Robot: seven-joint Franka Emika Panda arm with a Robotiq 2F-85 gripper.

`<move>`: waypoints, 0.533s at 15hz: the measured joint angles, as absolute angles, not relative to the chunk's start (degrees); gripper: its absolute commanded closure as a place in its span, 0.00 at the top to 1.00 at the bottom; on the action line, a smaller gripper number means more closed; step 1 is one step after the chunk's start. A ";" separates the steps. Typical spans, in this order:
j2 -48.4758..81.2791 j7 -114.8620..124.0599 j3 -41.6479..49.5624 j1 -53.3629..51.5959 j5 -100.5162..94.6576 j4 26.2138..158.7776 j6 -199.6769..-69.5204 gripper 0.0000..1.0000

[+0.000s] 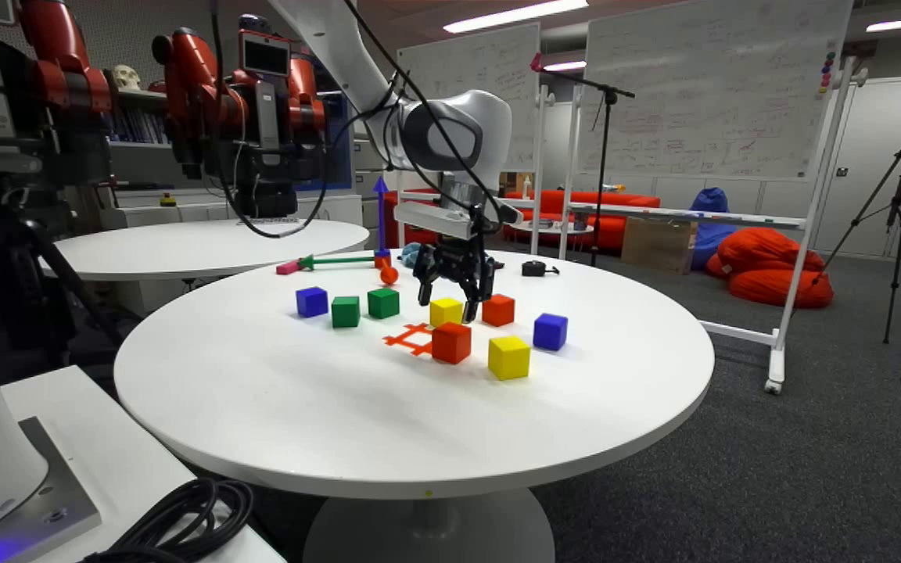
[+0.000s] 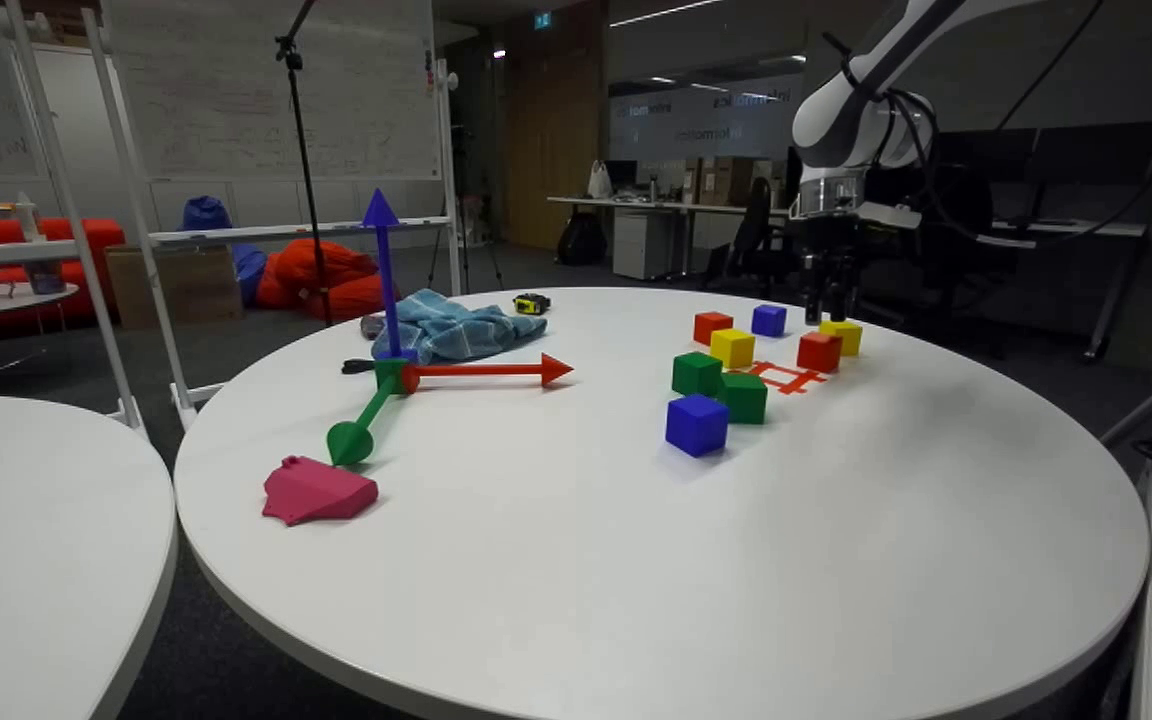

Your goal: Pick up the orange cube and put it on top of the yellow cube on the left

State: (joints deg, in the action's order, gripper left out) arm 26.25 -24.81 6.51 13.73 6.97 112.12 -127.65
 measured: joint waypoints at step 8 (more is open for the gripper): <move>28.21 -25.82 6.07 14.46 4.91 110.05 -127.79 1.00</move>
State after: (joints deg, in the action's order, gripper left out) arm 28.21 -25.82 6.07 14.46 4.91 110.05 -127.79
